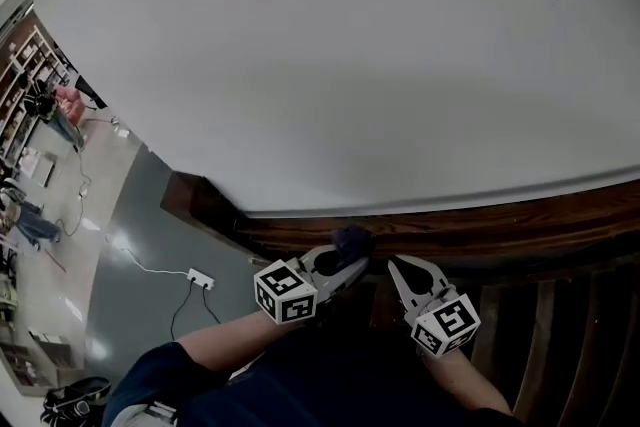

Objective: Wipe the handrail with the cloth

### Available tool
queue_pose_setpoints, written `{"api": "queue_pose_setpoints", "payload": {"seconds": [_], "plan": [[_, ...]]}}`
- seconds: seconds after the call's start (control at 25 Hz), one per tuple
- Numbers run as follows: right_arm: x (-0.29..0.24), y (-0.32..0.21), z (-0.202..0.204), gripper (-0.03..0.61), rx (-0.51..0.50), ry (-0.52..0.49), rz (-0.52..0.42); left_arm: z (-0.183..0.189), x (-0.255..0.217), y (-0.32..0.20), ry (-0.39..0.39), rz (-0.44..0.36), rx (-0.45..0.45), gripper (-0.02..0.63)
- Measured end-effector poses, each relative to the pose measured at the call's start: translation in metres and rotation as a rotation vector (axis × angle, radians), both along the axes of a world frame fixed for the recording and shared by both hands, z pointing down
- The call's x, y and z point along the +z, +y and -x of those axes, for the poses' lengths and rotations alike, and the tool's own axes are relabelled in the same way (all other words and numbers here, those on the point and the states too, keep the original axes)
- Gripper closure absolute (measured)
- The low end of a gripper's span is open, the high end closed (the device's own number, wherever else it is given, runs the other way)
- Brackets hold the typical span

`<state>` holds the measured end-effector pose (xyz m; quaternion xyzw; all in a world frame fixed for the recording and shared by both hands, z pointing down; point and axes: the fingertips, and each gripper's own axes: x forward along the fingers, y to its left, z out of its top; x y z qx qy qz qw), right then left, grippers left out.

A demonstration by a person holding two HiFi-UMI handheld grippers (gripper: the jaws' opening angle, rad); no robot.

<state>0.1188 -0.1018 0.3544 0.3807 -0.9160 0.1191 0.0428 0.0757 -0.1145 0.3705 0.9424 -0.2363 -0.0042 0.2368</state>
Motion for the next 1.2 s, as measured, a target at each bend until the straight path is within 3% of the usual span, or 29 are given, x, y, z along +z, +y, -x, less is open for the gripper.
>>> {"api": "queue_pose_setpoints", "payload": {"seconds": [0.52, 1.2], "plan": [[-0.033, 0.044, -0.049, 0.571, 0.103, -0.032, -0.079, -0.057, -0.054, 0.047, 0.025, -0.126, 0.116, 0.532], [-0.035, 0.066, -0.032, 0.571, 0.084, -0.02, -0.095, -0.043, -0.058, 0.068, 0.048, -0.145, 0.076, 0.532]]}}
